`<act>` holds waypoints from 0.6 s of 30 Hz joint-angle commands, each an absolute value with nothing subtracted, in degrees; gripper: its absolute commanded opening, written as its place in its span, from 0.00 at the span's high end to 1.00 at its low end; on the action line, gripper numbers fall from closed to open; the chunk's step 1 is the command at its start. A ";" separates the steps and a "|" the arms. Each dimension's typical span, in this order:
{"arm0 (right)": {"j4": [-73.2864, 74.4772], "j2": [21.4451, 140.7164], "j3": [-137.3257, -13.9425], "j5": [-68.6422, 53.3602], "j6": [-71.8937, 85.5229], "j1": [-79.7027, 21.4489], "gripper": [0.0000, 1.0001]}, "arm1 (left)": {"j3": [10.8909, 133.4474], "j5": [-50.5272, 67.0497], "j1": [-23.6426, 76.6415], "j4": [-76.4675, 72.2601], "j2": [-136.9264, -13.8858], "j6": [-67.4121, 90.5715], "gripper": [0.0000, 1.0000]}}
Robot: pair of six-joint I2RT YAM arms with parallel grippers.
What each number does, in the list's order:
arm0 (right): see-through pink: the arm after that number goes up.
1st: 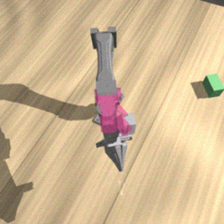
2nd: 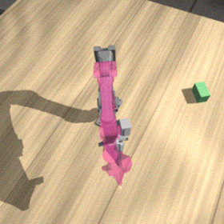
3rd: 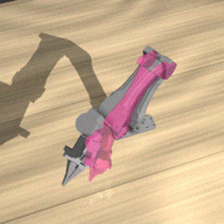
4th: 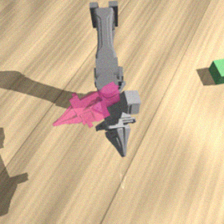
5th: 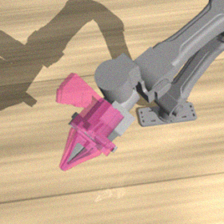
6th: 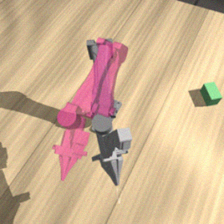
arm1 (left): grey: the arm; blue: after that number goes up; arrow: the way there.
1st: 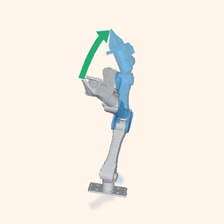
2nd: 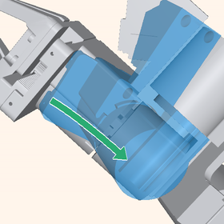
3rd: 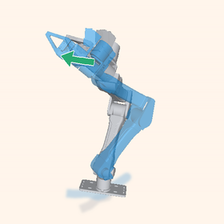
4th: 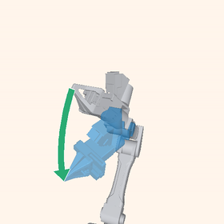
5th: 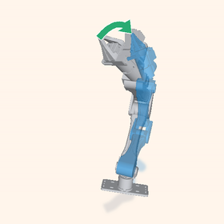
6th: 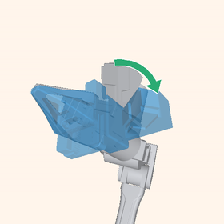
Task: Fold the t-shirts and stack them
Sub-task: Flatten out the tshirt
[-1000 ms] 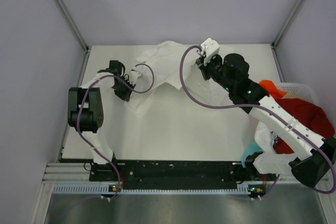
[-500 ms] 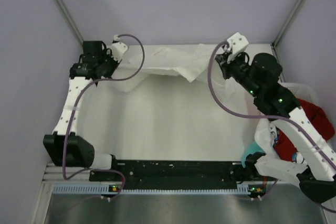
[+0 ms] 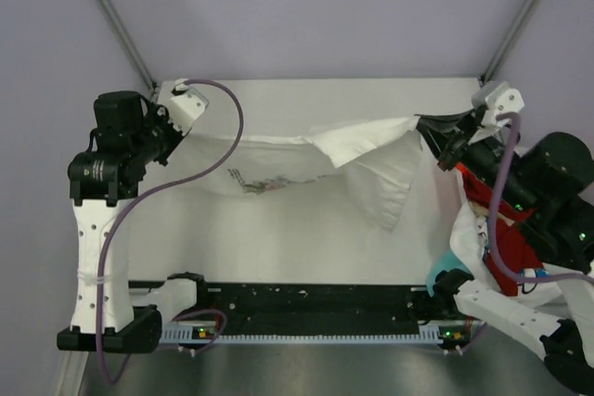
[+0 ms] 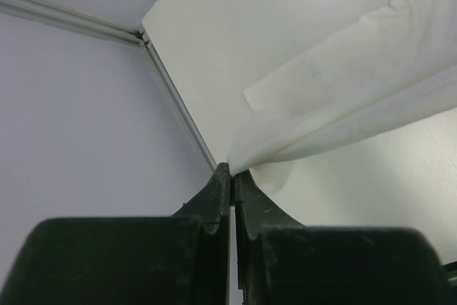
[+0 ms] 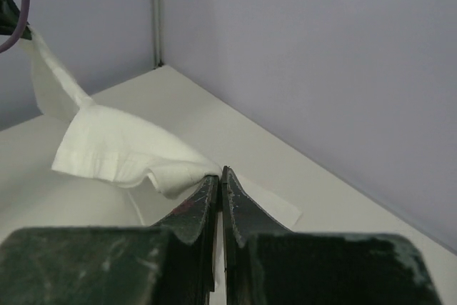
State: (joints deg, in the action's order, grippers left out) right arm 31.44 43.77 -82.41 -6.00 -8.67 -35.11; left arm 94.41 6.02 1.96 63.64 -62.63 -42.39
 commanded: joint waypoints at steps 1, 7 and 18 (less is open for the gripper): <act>26.74 53.58 -83.14 -0.28 -8.08 -34.72 1.00 | 91.42 3.08 1.84 60.93 -65.82 -43.33 1.00; 18.29 78.35 -103.39 -2.17 -8.45 -25.69 1.00 | 99.35 -3.94 1.76 46.95 -81.61 -41.23 1.00; 10.22 108.57 -149.28 -8.42 -1.23 -10.56 1.00 | 141.27 -20.22 2.11 31.85 -107.87 -33.13 1.00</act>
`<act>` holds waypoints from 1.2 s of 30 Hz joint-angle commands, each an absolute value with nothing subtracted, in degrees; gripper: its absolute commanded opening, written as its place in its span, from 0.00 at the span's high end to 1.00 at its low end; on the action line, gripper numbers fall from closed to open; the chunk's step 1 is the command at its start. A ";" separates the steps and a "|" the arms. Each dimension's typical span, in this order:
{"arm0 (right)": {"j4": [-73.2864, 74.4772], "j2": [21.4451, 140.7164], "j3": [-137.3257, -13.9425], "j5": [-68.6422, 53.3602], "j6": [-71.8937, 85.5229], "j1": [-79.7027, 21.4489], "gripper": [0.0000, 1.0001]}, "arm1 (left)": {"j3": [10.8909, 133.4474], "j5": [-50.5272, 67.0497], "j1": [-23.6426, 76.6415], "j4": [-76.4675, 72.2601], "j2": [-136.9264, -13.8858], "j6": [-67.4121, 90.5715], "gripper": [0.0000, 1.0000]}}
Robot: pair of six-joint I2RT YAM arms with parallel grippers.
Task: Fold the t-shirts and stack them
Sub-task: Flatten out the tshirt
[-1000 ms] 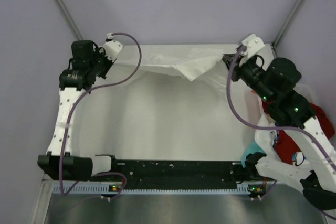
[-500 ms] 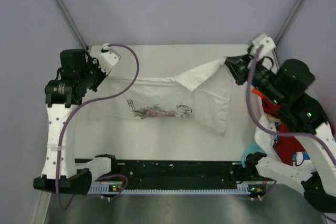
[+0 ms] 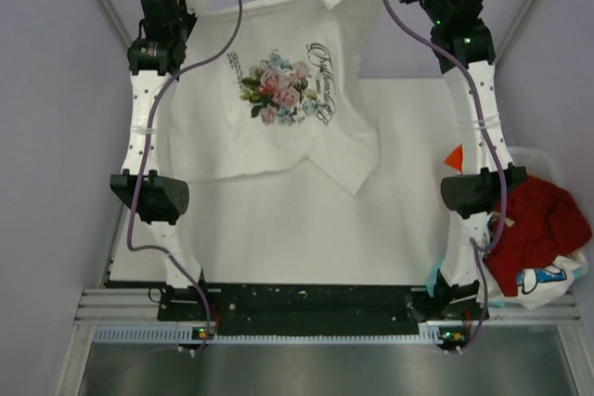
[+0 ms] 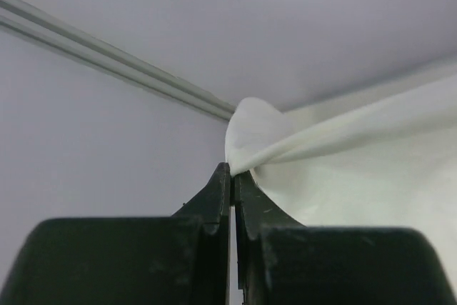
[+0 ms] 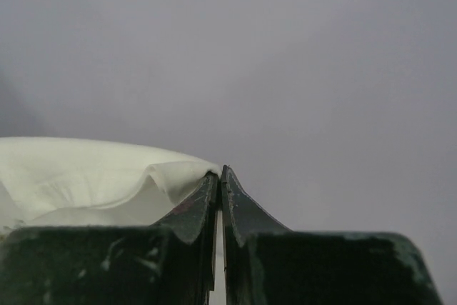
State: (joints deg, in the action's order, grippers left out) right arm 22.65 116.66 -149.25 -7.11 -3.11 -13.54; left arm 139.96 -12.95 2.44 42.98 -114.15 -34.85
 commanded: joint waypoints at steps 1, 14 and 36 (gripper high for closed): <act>9.15 106.37 -146.80 -10.09 -1.58 -9.85 1.00 | 136.63 -19.52 2.28 28.34 -105.41 -33.48 1.00; 41.83 72.55 -94.92 -26.46 -31.00 -13.87 1.00 | 93.57 -0.28 4.57 37.33 -82.02 -45.50 1.00; 51.23 64.51 -50.63 1.30 -43.68 -43.33 1.00 | 54.42 1.05 -5.89 52.99 -80.42 -68.99 0.37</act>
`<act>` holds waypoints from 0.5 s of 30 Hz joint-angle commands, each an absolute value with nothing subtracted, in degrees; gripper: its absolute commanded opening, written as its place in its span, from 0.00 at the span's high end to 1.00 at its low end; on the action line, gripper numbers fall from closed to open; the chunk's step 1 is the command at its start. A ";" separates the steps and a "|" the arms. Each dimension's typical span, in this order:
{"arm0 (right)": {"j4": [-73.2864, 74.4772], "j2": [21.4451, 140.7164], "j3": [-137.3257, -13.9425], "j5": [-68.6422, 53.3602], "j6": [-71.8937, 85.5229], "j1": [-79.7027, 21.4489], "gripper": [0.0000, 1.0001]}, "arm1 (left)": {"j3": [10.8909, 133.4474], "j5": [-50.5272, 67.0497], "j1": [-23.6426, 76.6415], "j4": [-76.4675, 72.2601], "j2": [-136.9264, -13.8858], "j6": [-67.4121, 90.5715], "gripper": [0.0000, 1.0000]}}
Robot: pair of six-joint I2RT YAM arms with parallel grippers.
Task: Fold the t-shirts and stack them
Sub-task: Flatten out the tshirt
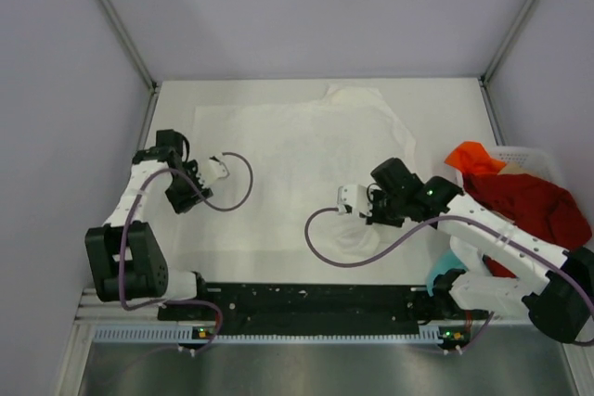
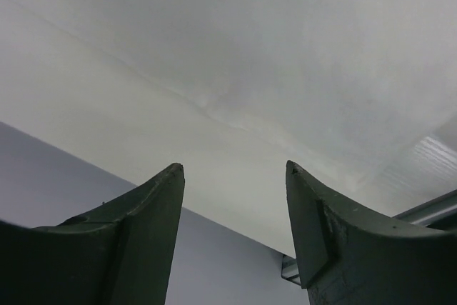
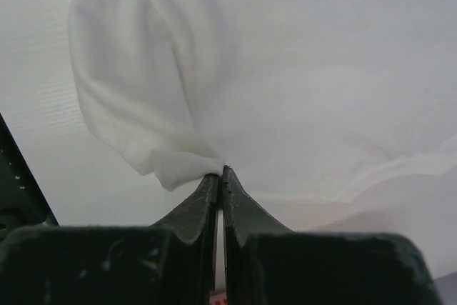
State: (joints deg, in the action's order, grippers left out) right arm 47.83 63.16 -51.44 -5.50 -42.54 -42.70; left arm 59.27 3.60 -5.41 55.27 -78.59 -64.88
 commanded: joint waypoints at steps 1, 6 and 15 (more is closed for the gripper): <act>51.33 64.42 -50.54 1.58 -43.42 -43.33 1.00 | 52.93 2.10 -5.63 53.78 -79.90 -69.78 0.37; 51.33 64.16 -49.22 4.39 -44.03 -43.16 1.00 | 46.33 7.29 -0.28 58.09 -71.66 -71.72 0.37; 51.24 60.65 -48.69 2.11 -44.56 -42.63 1.00 | 40.00 2.12 13.00 60.12 -73.21 -63.11 0.37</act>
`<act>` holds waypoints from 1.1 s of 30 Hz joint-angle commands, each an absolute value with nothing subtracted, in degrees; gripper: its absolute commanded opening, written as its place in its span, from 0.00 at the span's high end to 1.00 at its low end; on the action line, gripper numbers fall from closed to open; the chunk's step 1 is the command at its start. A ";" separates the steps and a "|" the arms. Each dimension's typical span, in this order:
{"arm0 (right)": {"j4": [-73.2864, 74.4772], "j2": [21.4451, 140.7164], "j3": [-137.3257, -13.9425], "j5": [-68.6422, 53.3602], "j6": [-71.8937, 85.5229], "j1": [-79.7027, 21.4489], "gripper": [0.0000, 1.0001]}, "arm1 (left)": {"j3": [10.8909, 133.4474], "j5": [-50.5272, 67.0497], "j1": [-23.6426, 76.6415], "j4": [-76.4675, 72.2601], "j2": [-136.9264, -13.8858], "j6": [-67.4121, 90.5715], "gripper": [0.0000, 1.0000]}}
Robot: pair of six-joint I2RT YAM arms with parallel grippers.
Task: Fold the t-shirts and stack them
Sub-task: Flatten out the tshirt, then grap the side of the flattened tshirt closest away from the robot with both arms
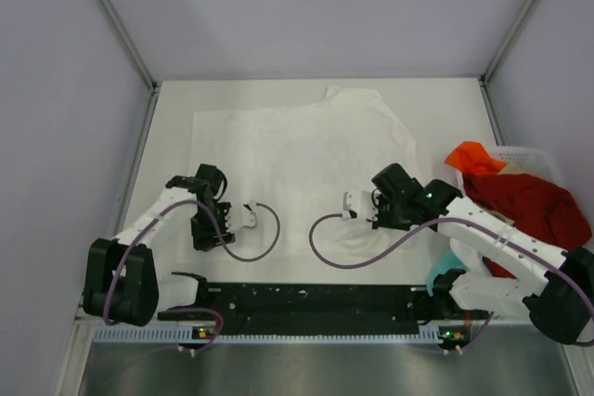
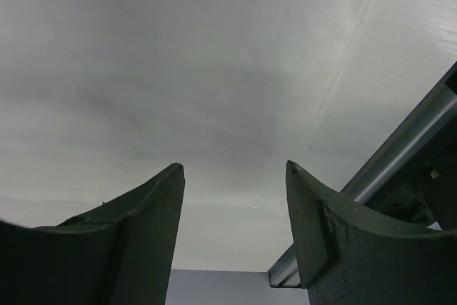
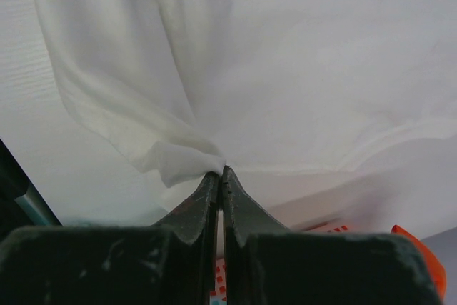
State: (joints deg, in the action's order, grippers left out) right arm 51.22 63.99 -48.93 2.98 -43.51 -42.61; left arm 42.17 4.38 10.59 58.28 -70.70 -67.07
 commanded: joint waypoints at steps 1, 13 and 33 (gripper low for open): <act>51.07 59.95 -48.60 1.94 -44.82 -42.63 1.00 | 39.12 1.76 13.96 59.86 -73.39 -62.67 0.37; 50.45 60.03 -48.51 1.05 -44.74 -42.19 1.00 | 30.76 -6.84 18.46 47.57 -77.17 -57.93 0.58; 21.55 66.43 -51.85 -9.15 -43.23 -21.98 1.00 | 58.70 -13.97 11.08 44.30 -84.18 -42.98 1.00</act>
State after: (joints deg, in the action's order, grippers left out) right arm 35.51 61.41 -48.93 -6.76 -43.22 -24.58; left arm 52.95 -12.53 13.78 47.24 -78.56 -45.32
